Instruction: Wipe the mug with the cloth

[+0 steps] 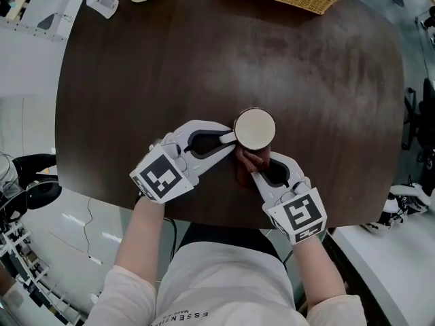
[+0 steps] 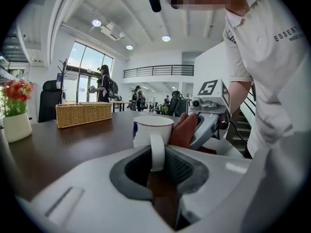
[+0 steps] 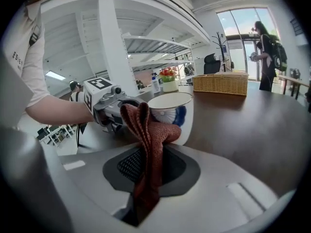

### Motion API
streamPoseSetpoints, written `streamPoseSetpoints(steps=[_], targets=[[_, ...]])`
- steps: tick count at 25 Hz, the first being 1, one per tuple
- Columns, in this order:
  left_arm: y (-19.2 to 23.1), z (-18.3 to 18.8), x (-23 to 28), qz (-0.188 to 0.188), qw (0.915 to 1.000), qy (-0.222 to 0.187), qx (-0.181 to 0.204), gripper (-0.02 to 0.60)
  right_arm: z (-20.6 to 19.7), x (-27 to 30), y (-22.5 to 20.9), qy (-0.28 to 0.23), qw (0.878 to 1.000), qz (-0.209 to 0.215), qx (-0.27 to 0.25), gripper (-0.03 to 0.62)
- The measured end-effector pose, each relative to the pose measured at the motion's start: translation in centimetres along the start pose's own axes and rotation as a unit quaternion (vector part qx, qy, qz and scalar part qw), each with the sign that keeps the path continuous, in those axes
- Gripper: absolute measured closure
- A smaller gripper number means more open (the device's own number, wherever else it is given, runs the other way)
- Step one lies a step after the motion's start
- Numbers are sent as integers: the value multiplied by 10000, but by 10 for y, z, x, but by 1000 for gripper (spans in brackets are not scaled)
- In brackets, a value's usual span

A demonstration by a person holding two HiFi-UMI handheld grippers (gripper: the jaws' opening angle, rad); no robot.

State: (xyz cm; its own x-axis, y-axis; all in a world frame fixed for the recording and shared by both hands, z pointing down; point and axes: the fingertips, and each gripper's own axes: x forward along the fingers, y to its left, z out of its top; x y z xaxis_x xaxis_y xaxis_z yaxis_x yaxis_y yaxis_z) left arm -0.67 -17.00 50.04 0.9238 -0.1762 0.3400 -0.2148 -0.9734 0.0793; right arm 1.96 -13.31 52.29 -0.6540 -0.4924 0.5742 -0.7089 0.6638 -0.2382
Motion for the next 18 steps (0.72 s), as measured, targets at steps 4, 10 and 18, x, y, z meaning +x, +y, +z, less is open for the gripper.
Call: streamPoseSetpoints(steps=[4, 10, 18], targets=[[-1, 1, -2, -75, 10000, 1, 41, 509, -7, -10, -16, 22, 9996, -229, 138, 508], [-1, 2, -4, -148, 9998, 27, 89, 509, -4, -32, -59, -197, 9948, -838, 542, 513], [-5, -2, -7, -335, 9993, 122, 137, 509, 24, -28, -88, -239, 9955, -908, 108, 513]])
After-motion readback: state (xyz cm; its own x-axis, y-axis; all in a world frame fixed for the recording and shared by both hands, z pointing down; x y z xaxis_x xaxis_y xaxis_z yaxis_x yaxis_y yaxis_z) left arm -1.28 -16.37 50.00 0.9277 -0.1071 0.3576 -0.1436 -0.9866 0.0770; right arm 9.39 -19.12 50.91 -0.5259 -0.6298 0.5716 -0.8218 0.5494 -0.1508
